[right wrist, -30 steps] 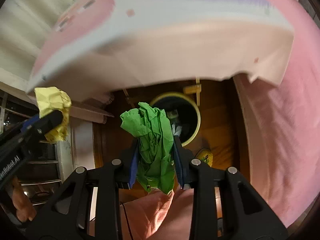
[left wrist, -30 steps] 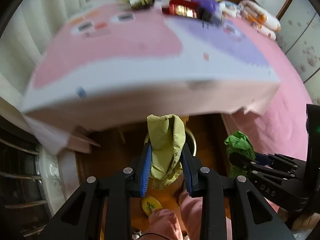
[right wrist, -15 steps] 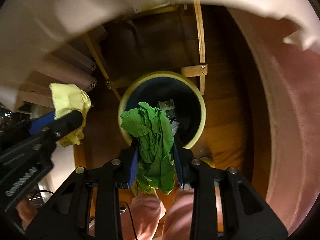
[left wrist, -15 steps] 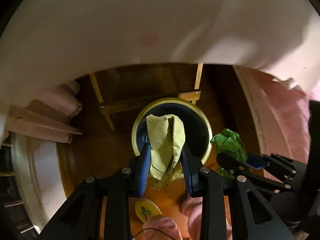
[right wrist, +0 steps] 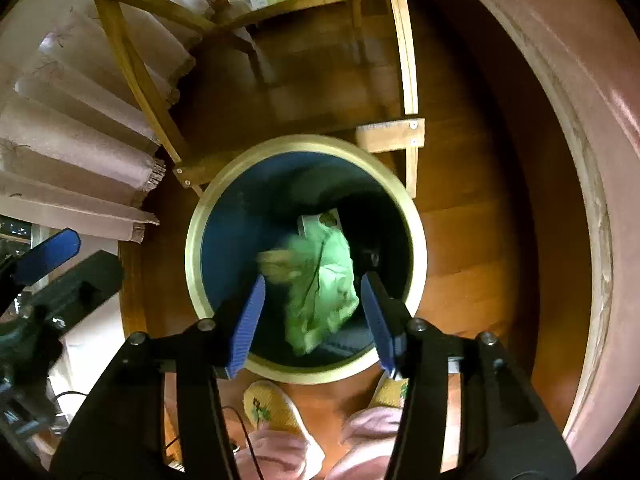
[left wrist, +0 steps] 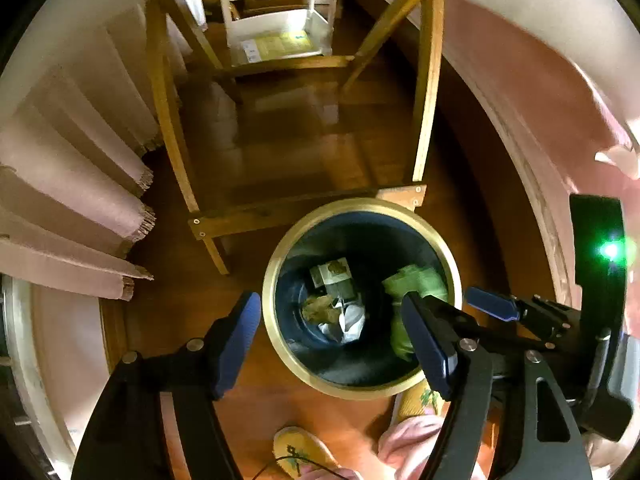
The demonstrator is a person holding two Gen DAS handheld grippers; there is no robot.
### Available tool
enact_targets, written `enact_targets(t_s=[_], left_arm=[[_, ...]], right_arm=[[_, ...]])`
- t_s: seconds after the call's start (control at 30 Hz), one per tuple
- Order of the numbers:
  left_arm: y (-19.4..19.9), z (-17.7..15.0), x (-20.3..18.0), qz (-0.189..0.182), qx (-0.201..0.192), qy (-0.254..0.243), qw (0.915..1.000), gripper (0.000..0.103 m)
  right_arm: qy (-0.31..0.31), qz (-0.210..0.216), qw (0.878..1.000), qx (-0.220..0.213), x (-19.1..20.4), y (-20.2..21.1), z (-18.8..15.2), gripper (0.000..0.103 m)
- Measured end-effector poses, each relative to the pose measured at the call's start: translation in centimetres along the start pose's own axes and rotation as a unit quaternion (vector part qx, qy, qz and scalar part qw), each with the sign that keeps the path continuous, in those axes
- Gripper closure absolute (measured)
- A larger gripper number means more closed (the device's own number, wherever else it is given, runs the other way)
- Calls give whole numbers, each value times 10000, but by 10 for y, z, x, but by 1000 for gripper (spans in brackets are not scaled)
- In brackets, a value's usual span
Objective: Collect trash
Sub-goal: 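Carry both papers over the bin and open both tools to drop them, then raise both tools from the bin back toward the table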
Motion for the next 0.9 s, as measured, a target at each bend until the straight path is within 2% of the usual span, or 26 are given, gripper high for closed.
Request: enact_targets(t_s=[0.23,0.43,0.63,0.9], left_arm=[[29,7,5,98,-308,-36,9995,29],[75,15,7,188,-285,-39,9994,29],[145,28,5,262,-383,46,9989,29],[250,45,-3,51,-516,-142,9986,30]], right_arm=[[-114,8,9999,-113,5,18,4,55],[-278,26,9994,-185,15,63,2,55],[-308,150,9984,-457,30,139,-1,55],[-325,337,9938,-1009,54,256,3,52]])
Point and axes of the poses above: each gripper's, at about its wrist camera, not at the fingertips, and y roughly against the way its jaws point, x to its left, z to its top, the point moved 5 cm from there along -y, roughly the way its jaws point, and after that the axes turned 3 degrees about x, right-handed, at the moved point
